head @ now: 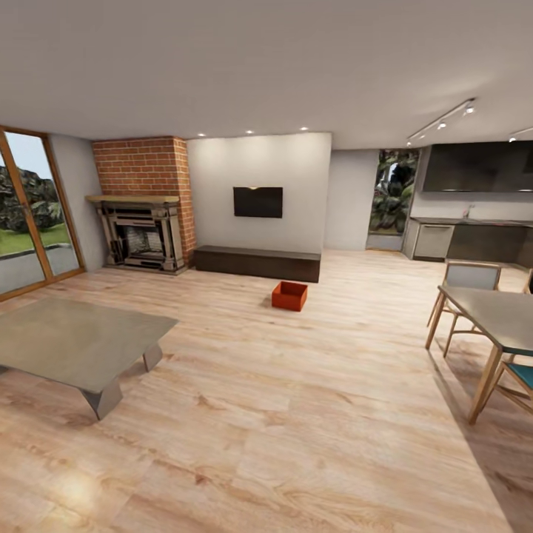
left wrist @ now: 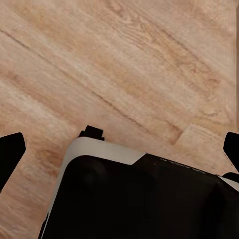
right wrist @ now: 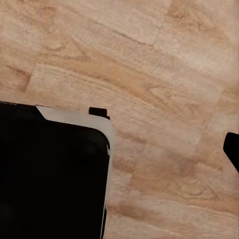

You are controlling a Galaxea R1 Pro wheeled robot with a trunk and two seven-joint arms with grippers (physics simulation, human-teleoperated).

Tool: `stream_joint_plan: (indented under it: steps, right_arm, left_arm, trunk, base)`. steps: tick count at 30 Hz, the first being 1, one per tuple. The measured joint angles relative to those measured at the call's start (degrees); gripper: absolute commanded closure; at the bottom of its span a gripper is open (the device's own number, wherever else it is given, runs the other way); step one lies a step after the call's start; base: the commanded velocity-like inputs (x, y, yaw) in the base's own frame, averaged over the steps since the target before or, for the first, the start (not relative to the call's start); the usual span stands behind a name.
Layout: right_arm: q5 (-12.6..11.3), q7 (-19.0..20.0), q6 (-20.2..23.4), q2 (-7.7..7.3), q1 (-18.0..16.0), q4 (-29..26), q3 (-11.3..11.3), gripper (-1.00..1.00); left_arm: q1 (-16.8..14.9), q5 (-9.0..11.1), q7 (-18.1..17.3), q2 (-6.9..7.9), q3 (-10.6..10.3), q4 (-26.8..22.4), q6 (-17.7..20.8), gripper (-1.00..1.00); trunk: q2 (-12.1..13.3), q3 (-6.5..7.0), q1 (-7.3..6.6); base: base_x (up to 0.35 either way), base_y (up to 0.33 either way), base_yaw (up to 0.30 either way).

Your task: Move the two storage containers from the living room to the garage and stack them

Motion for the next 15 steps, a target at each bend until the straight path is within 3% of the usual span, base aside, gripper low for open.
stream_joint_plan:
  steps: [15]
  right_arm:
    - [0.0,0.0,0.0,0.14,0.0,0.0,-0.2,-1.0]
  left_arm:
    - [0.0,-0.1,-0.1,-0.13,0.0,0.1,0.3,-1.0]
  trunk:
    - [0.0,0.0,0.0]
  base:
    - [0.324,0.0,0.0]
